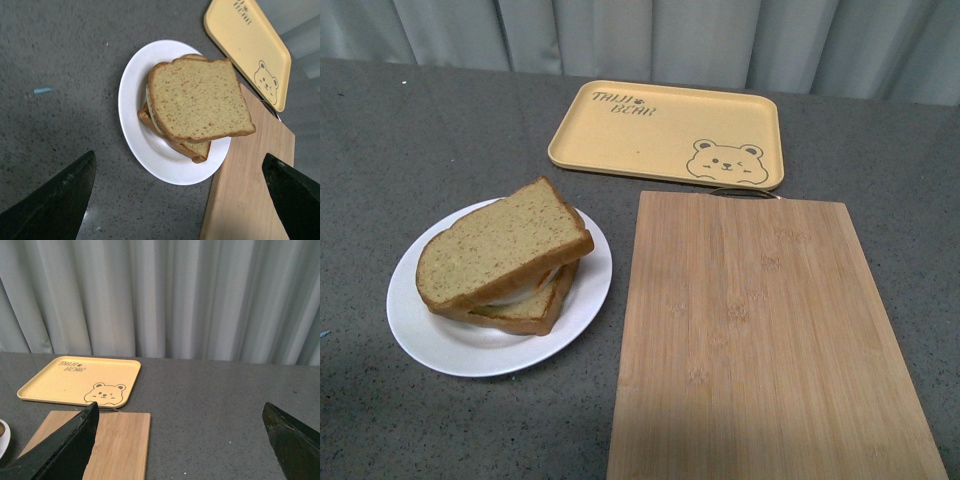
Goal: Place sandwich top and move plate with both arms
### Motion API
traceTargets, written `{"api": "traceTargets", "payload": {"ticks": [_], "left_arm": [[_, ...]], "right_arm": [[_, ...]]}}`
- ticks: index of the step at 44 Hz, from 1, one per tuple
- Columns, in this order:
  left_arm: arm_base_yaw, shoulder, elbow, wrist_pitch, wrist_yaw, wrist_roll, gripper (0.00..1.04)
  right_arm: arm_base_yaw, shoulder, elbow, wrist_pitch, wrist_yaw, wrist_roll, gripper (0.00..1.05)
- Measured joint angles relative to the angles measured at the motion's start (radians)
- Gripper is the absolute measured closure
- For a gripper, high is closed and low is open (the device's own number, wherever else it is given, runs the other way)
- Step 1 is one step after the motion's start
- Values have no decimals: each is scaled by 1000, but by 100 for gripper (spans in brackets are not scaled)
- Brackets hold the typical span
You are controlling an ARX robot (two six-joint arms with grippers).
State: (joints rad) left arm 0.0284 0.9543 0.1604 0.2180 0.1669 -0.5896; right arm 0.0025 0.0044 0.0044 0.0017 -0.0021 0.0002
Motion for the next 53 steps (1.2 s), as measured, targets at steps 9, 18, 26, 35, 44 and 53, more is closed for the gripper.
{"api": "traceTargets", "payload": {"ticks": [9, 18, 26, 35, 44, 53], "left_arm": [[4, 370, 59, 200, 132, -151, 7], [-29, 588, 95, 306, 133, -232, 7], [-48, 685, 115, 316, 129, -232, 7], [-92, 791, 150, 312, 99, -198, 7], [-111, 886, 220, 310, 79, -195, 12], [-119, 945, 279, 281, 93, -194, 50]], "right_arm": [[0, 0, 0, 0, 0, 0, 9], [0, 0, 0, 0, 0, 0, 9], [0, 0, 0, 0, 0, 0, 9], [0, 0, 0, 0, 0, 0, 9], [0, 0, 0, 0, 0, 0, 9], [0, 0, 0, 0, 0, 0, 9]]}}
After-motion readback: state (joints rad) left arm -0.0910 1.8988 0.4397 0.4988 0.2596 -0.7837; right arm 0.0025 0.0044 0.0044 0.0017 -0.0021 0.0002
